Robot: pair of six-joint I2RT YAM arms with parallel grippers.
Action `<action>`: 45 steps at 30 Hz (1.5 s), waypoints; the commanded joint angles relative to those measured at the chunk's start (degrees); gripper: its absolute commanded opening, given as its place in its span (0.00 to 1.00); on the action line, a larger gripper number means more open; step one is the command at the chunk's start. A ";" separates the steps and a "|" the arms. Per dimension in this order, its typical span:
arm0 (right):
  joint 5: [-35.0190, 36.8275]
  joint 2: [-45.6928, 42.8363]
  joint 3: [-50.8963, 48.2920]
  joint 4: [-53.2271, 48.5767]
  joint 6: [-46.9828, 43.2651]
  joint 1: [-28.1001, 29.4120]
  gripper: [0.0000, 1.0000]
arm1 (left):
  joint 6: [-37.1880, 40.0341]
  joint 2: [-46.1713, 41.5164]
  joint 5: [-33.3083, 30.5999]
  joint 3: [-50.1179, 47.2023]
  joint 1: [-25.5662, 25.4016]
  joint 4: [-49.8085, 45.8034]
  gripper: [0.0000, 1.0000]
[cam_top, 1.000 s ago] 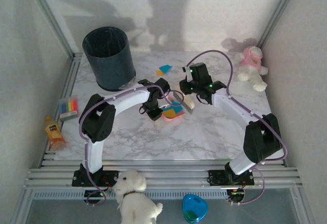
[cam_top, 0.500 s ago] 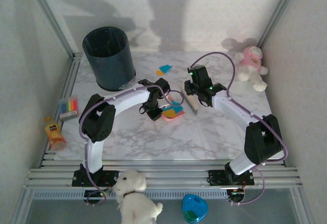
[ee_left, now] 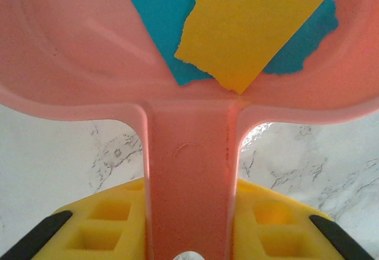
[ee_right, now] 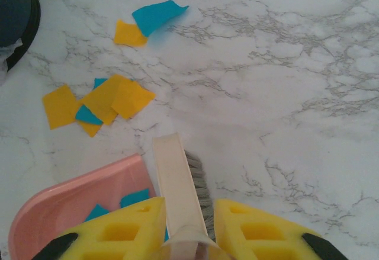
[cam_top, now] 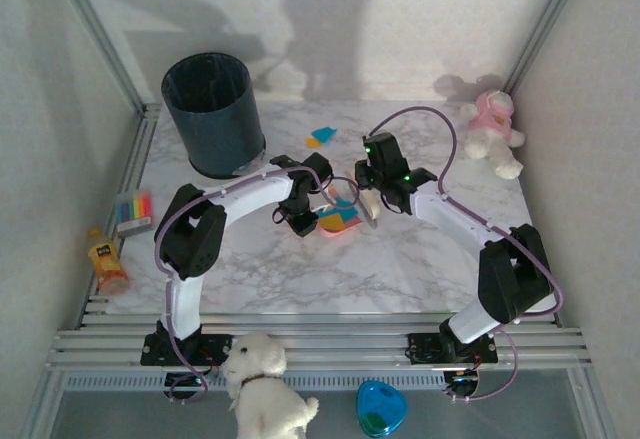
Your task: Sweep away the paper scraps from the table
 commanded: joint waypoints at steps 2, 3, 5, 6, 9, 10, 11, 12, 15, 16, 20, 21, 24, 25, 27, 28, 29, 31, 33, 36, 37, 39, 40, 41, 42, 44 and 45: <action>-1.88 -0.14 -1.18 0.66 2.85 0.90 0.00 | -0.47 0.00 -0.10 0.43 0.60 -2.41 0.00; -2.41 -0.13 -1.18 0.80 2.88 0.93 0.00 | -0.49 0.00 -0.01 0.43 0.56 -2.41 0.00; -3.79 -0.13 -1.09 1.13 2.89 0.99 0.00 | -0.48 -0.14 -0.07 0.32 0.56 -2.40 0.00; -4.58 -0.22 -1.09 1.34 2.87 1.01 0.00 | -0.54 -0.11 -0.07 0.33 0.56 -2.36 0.00; -6.70 -0.61 -1.27 2.11 2.80 1.01 0.00 | -0.54 -0.13 -0.08 0.42 0.56 -2.38 0.00; -7.24 -0.71 -1.27 2.22 2.87 1.00 0.00 | -0.55 -0.13 -0.06 0.43 0.56 -2.38 0.00; -7.75 -0.83 -1.27 2.37 2.88 0.94 0.00 | -0.53 -0.09 -0.05 0.42 0.56 -2.33 0.00; -8.33 -0.97 -1.28 2.53 2.87 1.00 0.00 | -0.52 -0.16 -0.09 0.43 0.56 -2.36 0.00; -9.13 -1.36 -1.53 3.23 3.05 0.99 0.00 | -0.52 -0.23 0.08 0.42 0.56 -2.45 0.00; -9.33 -1.52 -1.62 3.40 3.06 0.95 0.00 | -0.52 -0.27 0.01 0.42 0.56 -2.46 0.00; -9.09 -2.13 -1.71 3.61 3.05 1.01 0.00 | -0.46 -0.55 0.18 0.42 0.56 -2.46 0.00; -8.73 -2.24 -1.71 3.61 3.01 1.00 0.00 | -0.41 -0.62 0.18 0.40 0.57 -2.39 0.00; -6.11 -2.83 -1.69 2.65 3.36 1.01 0.00 | -0.42 -0.78 0.10 0.31 0.56 -2.30 0.00; -4.67 -3.14 -1.71 2.23 3.42 0.99 0.00 | -0.35 -0.83 0.05 0.20 0.56 -2.30 0.00; -1.57 -3.70 -1.80 1.21 3.89 1.01 0.00 | -0.37 -0.79 -0.12 0.05 0.56 -2.16 0.00; 0.19 -4.20 -1.90 0.68 4.25 1.01 0.00 | -0.34 -0.89 -0.18 -0.05 0.56 -2.08 0.00; 1.75 -4.55 -2.05 0.32 4.43 0.95 0.00 | -0.35 -0.94 -0.24 -0.02 0.56 -1.99 0.00; 4.13 -5.59 -2.68 0.00 4.80 0.85 0.00 | -0.38 -1.13 -0.33 -0.01 0.56 -1.86 0.00; 4.32 -6.71 -3.65 0.88 4.63 0.63 0.00 | -0.36 -1.40 -0.38 -0.01 0.62 -1.62 0.00; 3.88 -8.24 -4.68 1.66 4.67 -0.05 0.00 | -0.29 -1.80 -0.44 0.08 0.64 -1.33 0.00; 3.93 -8.67 -4.86 1.52 4.65 -0.30 0.00 | -0.28 -1.99 -0.50 0.12 0.69 -1.16 0.00; 4.20 -9.39 -5.05 1.17 4.57 -0.86 0.00 | -0.27 -2.55 -0.52 0.13 0.76 -0.70 0.00; 4.42 -9.82 -5.20 0.91 4.62 -1.17 0.00 | -0.28 -2.91 -0.54 0.16 0.90 -0.34 0.00; 4.76 -10.33 -5.31 0.47 4.58 -1.55 0.00 | -0.35 -3.28 -0.44 0.13 0.97 0.01 0.00; 5.19 -10.88 -5.52 0.23 4.59 -1.88 0.00 | -0.37 -3.74 -0.23 0.16 1.11 0.27 0.00; 5.60 -11.99 -6.13 -0.07 4.41 -2.64 0.00 | -0.33 -4.65 0.07 0.06 1.26 1.03 0.00; 5.78 -12.54 -6.64 -0.03 4.40 -3.08 0.00 | -0.35 -5.14 0.26 -0.05 1.35 1.47 0.00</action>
